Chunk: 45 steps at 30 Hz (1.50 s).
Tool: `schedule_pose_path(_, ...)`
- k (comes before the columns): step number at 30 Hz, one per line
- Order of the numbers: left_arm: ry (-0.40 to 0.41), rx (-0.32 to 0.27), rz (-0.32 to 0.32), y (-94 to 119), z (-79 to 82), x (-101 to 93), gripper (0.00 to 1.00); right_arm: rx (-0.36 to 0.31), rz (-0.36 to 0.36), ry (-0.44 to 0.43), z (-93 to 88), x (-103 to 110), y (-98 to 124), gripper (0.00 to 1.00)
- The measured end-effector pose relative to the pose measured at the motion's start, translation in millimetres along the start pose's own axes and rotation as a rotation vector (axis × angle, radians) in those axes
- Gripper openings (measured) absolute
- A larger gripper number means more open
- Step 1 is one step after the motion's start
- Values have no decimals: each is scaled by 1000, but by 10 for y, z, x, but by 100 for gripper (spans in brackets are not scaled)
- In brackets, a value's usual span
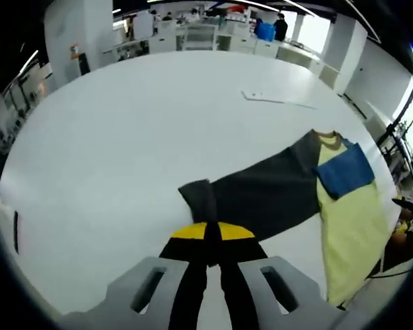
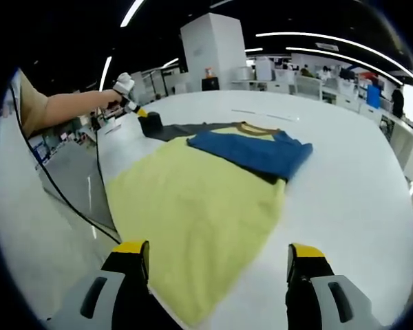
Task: Fold the garment on the visible template until the final outline fits inside the template.
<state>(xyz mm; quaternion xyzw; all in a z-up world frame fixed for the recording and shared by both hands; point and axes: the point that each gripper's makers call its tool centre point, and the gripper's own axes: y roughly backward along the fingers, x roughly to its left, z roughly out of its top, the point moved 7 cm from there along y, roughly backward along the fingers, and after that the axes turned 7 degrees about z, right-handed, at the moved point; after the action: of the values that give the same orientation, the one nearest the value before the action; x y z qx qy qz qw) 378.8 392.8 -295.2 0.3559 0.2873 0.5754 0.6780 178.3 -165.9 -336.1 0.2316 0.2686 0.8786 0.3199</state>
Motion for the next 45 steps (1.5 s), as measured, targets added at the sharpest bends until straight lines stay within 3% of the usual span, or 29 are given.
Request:
schedule_pose_path(38, -112, 29, -147, -135, 251, -793, 1, -13, -7, -15, -101, 12, 81, 81)
schedule_pose_path(45, -126, 32, -173, -185, 280, -1020, 1, -13, -7, -16, -112, -3, 79, 81)
